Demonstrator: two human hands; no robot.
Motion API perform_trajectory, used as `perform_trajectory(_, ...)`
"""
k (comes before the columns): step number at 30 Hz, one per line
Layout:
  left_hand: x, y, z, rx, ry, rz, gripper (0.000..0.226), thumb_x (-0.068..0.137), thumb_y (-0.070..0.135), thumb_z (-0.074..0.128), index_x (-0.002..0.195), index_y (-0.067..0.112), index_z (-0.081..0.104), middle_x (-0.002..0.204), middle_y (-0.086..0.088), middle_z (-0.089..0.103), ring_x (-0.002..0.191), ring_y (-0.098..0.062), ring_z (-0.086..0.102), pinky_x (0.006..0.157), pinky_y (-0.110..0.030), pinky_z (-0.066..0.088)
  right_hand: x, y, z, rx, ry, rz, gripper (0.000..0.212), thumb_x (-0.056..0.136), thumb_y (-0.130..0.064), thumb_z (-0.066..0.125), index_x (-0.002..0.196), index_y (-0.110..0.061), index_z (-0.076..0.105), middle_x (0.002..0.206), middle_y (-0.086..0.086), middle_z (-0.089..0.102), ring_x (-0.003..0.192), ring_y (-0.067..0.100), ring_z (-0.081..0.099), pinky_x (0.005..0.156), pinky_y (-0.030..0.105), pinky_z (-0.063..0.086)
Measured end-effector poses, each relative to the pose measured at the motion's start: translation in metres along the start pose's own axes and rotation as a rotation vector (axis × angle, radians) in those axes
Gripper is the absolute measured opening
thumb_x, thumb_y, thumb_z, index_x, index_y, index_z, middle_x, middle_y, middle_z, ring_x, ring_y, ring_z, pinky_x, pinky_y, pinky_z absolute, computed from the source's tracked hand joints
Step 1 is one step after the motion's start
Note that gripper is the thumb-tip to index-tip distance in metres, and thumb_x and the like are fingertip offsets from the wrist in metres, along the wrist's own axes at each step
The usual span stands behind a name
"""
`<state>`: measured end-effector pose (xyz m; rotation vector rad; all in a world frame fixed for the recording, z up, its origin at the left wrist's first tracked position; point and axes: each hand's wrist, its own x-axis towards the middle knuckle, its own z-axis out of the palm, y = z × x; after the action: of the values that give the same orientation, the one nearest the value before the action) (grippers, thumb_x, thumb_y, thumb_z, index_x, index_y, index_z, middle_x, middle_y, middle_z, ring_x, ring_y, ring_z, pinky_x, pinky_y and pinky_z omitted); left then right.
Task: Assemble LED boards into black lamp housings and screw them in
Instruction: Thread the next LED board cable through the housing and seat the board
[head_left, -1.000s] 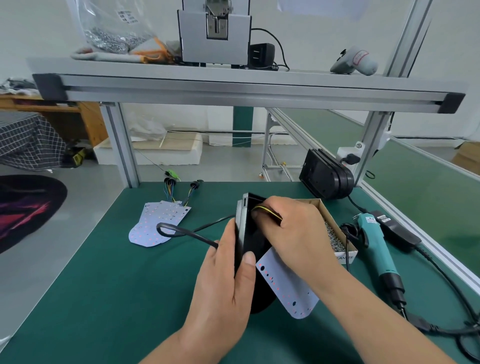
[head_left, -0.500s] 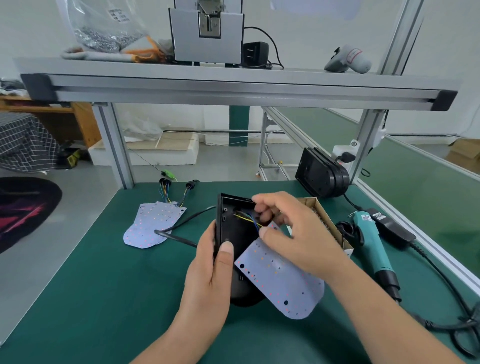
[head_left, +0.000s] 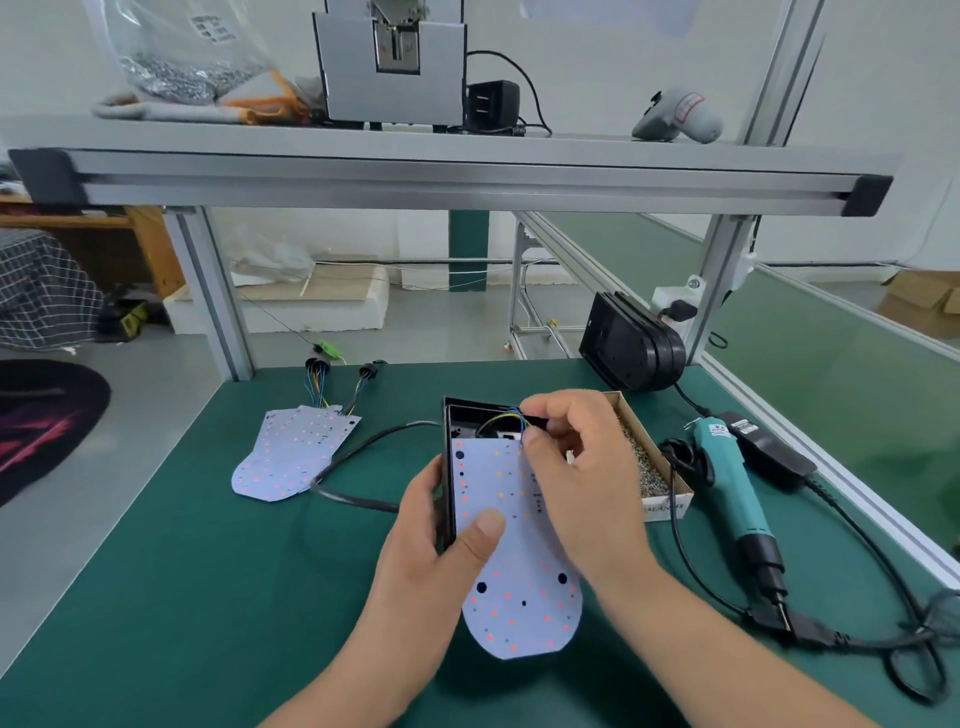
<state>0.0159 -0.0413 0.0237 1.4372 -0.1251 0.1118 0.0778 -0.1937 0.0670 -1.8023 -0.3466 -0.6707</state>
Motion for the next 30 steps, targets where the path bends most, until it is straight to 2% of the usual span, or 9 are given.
perform_trajectory(3,0.001,-0.001,-0.001,-0.054,0.001,-0.054,0.062,0.088,0.024,0.073,0.146,0.023,0.052,0.135,0.003,0.073,0.126,-0.020,0.069,0.103,-0.039,0.058,-0.001,0.002,-0.001,-0.012,-0.028,-0.039,0.030,0.092,-0.005,0.071,0.109,-0.029,0.070,0.109,-0.014,0.064,0.103,0.013,0.061,0.085,0.011,0.044)
perform_trajectory(6,0.002,0.000,-0.007,-0.095,0.020,-0.099,0.053,0.089,0.027,0.071,0.140,0.020,0.059,0.129,-0.004,0.075,0.121,-0.029,0.071,0.101,-0.048,0.056,0.008,0.006,-0.011,0.258,0.095,0.145,0.018,0.099,-0.023,0.063,0.109,-0.034,0.074,0.112,-0.010,0.072,0.102,0.009,0.065,0.087,0.014,0.047)
perform_trajectory(8,0.002,0.001,-0.011,-0.118,0.027,-0.113,0.044,0.090,0.028,0.070,0.133,0.021,0.065,0.127,-0.008,0.076,0.119,-0.034,0.072,0.101,-0.054,0.056,0.019,0.017,-0.021,0.306,0.085,0.302,0.028,0.100,-0.012,0.056,0.105,-0.029,0.078,0.108,-0.004,0.076,0.093,0.008,0.065,0.087,0.024,0.048)
perform_trajectory(11,0.002,0.004,-0.014,-0.169,-0.003,-0.139,0.035,0.092,0.028,0.069,0.127,0.022,0.070,0.130,-0.012,0.074,0.119,-0.038,0.071,0.103,-0.060,0.056,0.024,0.030,-0.025,0.314,-0.320,0.409,0.035,0.093,0.006,0.052,0.106,-0.013,0.078,0.100,0.012,0.075,0.085,0.022,0.062,0.079,0.041,0.046)
perform_trajectory(14,0.002,0.006,-0.014,-0.210,-0.056,-0.169,0.041,0.093,0.027,0.070,0.132,0.016,0.067,0.132,-0.017,0.072,0.121,-0.043,0.069,0.105,-0.064,0.054,0.009,0.034,-0.018,0.384,-0.582,0.459,0.029,0.091,-0.006,0.059,0.103,-0.020,0.081,0.102,0.003,0.080,0.088,0.015,0.074,0.075,0.031,0.058)
perform_trajectory(17,0.002,0.006,-0.014,-0.233,-0.100,-0.182,0.040,0.093,0.026,0.070,0.131,0.015,0.068,0.133,-0.019,0.071,0.120,-0.044,0.069,0.101,-0.060,0.057,0.001,0.030,-0.015,0.308,-0.618,0.443,0.017,0.085,-0.022,0.064,0.081,-0.030,0.079,0.081,-0.012,0.075,0.070,0.003,0.063,0.065,0.024,0.053)
perform_trajectory(22,0.002,0.011,-0.017,-0.302,-0.154,-0.215,0.037,0.094,0.028,0.069,0.130,0.018,0.070,0.135,-0.019,0.070,0.120,-0.043,0.069,0.094,-0.051,0.060,0.004,0.027,-0.014,0.061,-0.554,0.338,0.039,0.091,-0.010,0.059,0.065,-0.038,0.062,0.062,-0.019,0.059,0.065,-0.001,0.050,0.054,0.009,0.040)
perform_trajectory(27,0.005,0.013,-0.022,-0.352,-0.135,-0.276,0.044,0.091,0.035,0.072,0.130,0.015,0.071,0.134,-0.021,0.070,0.118,-0.042,0.071,0.089,-0.050,0.061,0.007,0.035,-0.008,-0.151,-0.500,0.338,0.034,0.094,-0.008,0.060,0.070,-0.032,0.056,0.068,-0.018,0.060,0.066,0.005,0.048,0.065,0.030,0.044)
perform_trajectory(30,0.007,0.014,-0.027,-0.334,-0.129,-0.282,0.041,0.092,0.035,0.069,0.128,0.017,0.073,0.133,-0.019,0.071,0.117,-0.041,0.071,0.088,-0.048,0.061,0.005,0.031,-0.007,-0.231,-0.558,0.296,0.024,0.099,-0.004,0.057,0.092,-0.027,0.056,0.088,-0.006,0.062,0.081,0.016,0.056,0.081,0.041,0.054)
